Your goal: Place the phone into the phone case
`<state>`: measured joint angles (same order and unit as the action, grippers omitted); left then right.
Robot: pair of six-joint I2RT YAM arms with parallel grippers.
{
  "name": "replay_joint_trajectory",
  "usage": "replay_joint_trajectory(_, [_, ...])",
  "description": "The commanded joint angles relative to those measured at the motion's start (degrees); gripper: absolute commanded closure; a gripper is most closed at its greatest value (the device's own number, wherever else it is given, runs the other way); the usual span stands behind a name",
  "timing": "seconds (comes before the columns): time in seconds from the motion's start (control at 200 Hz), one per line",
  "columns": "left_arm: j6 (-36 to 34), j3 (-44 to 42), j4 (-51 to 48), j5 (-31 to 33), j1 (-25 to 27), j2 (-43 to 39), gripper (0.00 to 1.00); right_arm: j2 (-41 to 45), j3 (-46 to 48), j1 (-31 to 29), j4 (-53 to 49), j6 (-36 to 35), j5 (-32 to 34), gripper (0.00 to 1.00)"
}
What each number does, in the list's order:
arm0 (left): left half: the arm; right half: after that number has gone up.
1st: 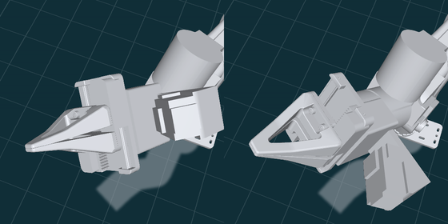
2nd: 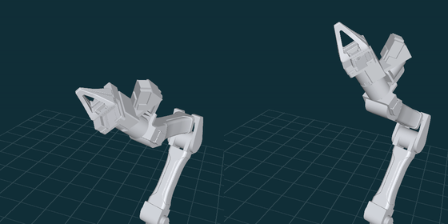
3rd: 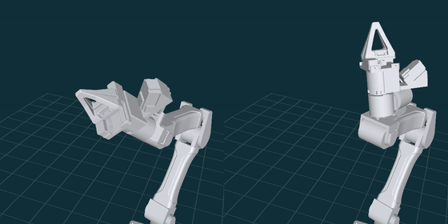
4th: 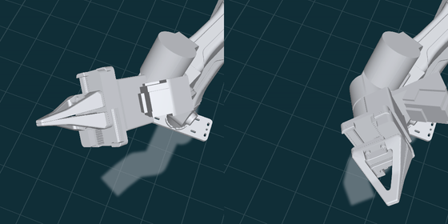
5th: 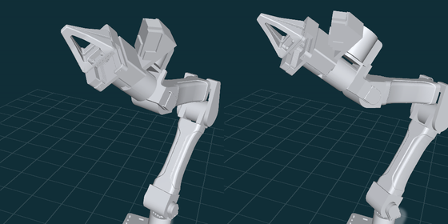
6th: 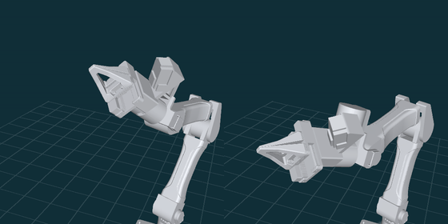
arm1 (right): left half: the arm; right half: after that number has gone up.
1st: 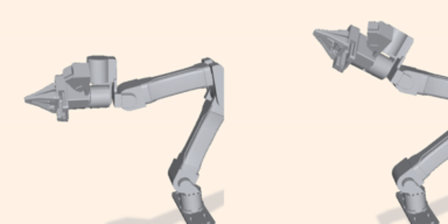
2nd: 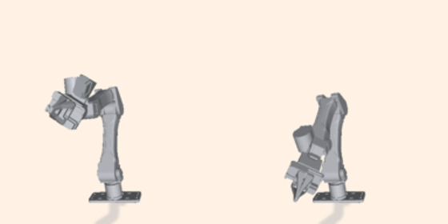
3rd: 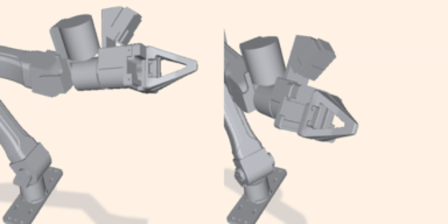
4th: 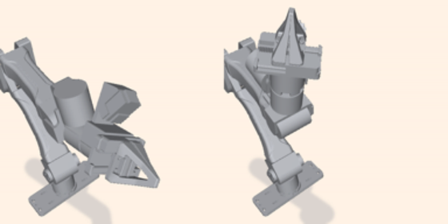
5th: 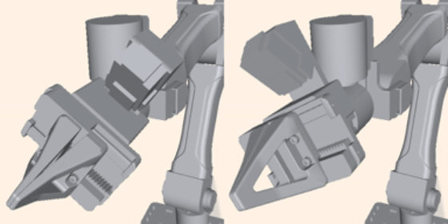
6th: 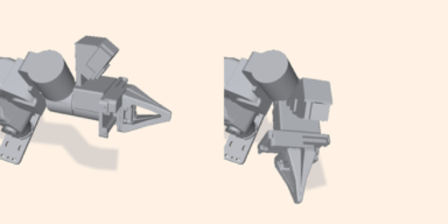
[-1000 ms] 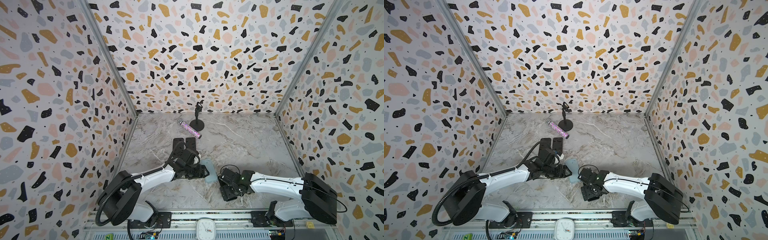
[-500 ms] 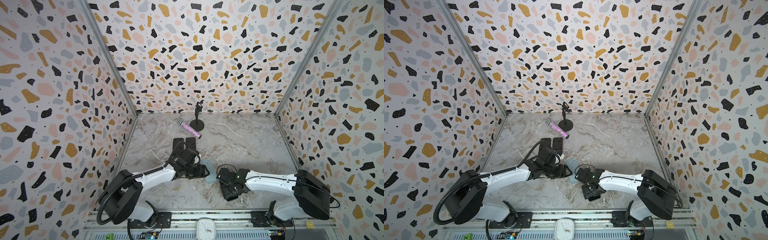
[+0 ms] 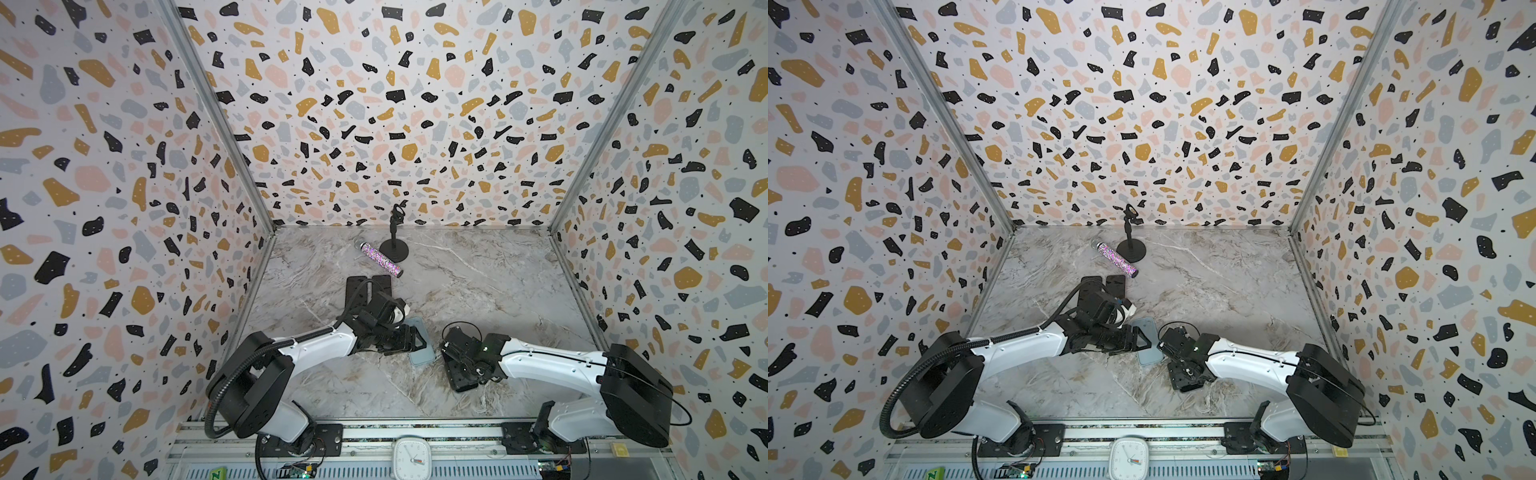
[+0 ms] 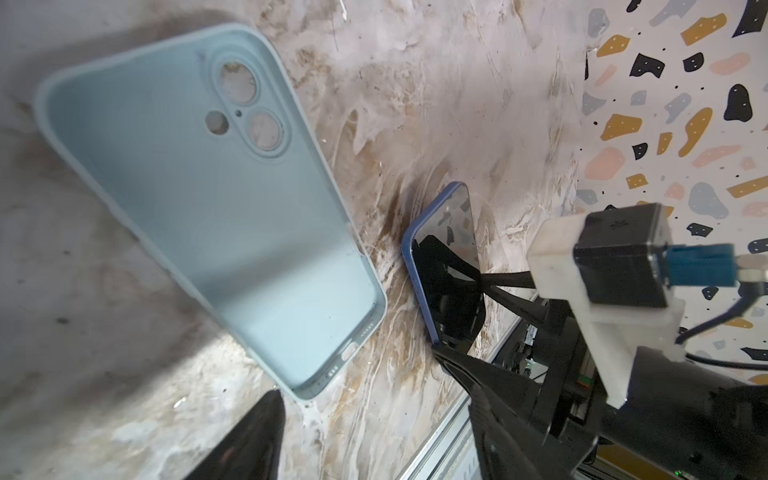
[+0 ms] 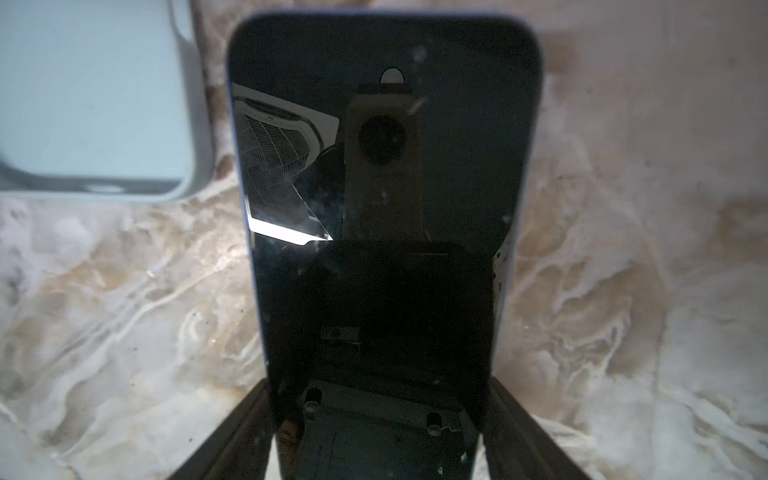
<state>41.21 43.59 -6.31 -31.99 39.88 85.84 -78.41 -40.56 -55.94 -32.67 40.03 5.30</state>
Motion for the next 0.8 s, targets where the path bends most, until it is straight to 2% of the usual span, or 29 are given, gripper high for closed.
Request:
replay_joint_trajectory(0.0, [-0.08,3.23,1.24,-3.16,0.11,1.61,0.29,3.78,1.86,2.18,3.66,-2.83,-1.77,0.34])
replay_joint_trajectory(0.245, [2.33,7.43,2.89,-4.87,0.11,4.31,0.31,10.03,5.82,5.37,8.90,-5.55,-4.77,0.39])
replay_joint_trajectory(0.405, [3.48,9.17,6.59,-5.74,0.16,7.59,0.36,13.61,9.30,7.05,13.34,-6.18,-7.74,0.40])
replay_joint_trajectory(0.636, [1.00,11.02,10.63,-7.85,0.12,13.36,0.43,14.99,11.18,8.48,15.89,-7.66,-10.43,0.41])
replay_joint_trajectory(0.796, [2.11,10.67,14.34,-9.13,0.20,15.82,0.47,15.38,11.37,8.92,16.38,-7.95,-10.95,0.42])
